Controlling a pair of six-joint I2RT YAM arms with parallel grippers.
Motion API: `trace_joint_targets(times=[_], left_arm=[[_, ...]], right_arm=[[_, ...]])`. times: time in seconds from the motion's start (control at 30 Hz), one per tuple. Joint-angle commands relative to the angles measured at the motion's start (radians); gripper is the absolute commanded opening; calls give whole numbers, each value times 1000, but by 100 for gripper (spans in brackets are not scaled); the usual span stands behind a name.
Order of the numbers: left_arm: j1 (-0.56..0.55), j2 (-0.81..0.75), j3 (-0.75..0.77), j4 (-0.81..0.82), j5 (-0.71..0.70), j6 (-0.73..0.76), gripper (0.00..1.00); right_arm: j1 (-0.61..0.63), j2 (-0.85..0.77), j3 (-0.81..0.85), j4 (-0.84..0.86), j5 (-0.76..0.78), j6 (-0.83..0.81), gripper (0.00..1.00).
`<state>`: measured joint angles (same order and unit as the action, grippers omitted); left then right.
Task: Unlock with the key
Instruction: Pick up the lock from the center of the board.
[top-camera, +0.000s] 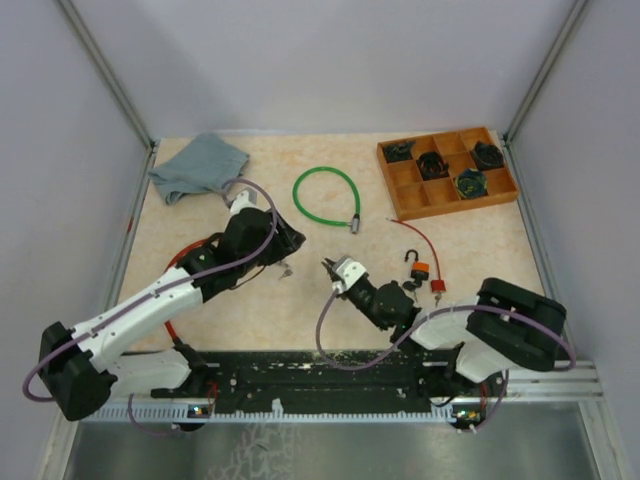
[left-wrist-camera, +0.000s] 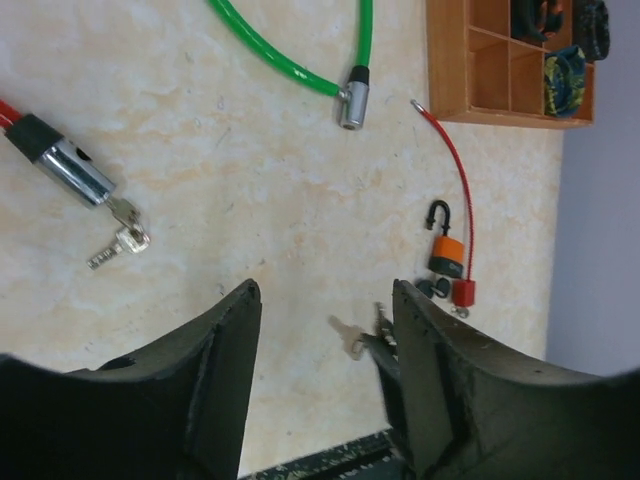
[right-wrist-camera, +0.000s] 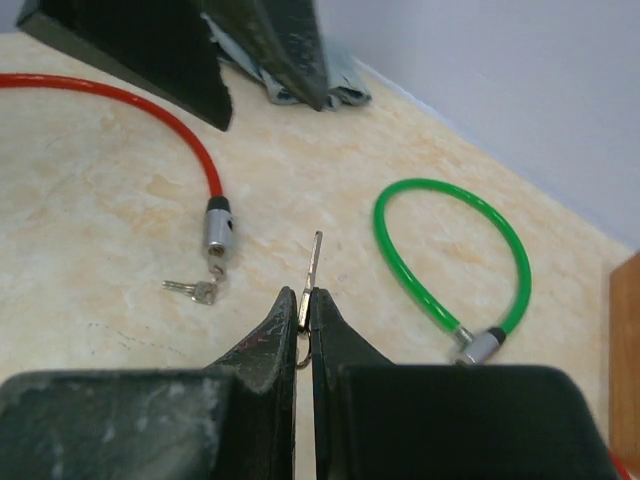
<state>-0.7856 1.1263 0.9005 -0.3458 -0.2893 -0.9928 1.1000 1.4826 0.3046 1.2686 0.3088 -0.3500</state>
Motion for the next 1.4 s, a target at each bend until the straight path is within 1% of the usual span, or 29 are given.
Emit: trace_joint_targets(times=[0.0,0.07,0.13,0.23,0.33,0.4,0.53,0.67,0.77,0.9,1.0,1.07,1.17,1.37], left_arm=[[-4,74,71,33,-61,145,64],[-2,139,129,34,-58,196,66],[4,210,174,61,-32,266,67],[20,323,254,71,19,332,68],[35,438,351,64,12,411,69],[48,521,417,65,25,466,69],[89,686,537,85,100,524,69],[124,854,672,81,190,598,69],[132,950,744,77,226,693,69],[134,992,759,115,211,892,71],[143,1028,781,118,267,985,72],[153,1059,802,107,340,1024,72],[164,1100,836,54,408,1064,71],[164,1084,797,4,475,1130,71]], right_arm=[[-78,-170,-53,-50,-4,213,0],[-117,-251,-77,-121,-11,271,0],[-145,-335,-88,-217,-10,301,0],[-174,-448,-113,-319,2,309,0],[-199,-548,-139,-392,9,313,0],[-215,-598,-155,-418,8,321,0],[-229,-666,-195,-425,11,328,0],[-233,-691,-212,-432,13,329,0],[-234,-697,-217,-442,12,326,0],[-236,-689,-219,-437,9,325,0],[-237,-673,-219,-429,8,325,0],[-237,-663,-217,-425,9,325,0],[-238,-656,-217,-420,11,325,0],[-238,-651,-219,-409,18,326,0]])
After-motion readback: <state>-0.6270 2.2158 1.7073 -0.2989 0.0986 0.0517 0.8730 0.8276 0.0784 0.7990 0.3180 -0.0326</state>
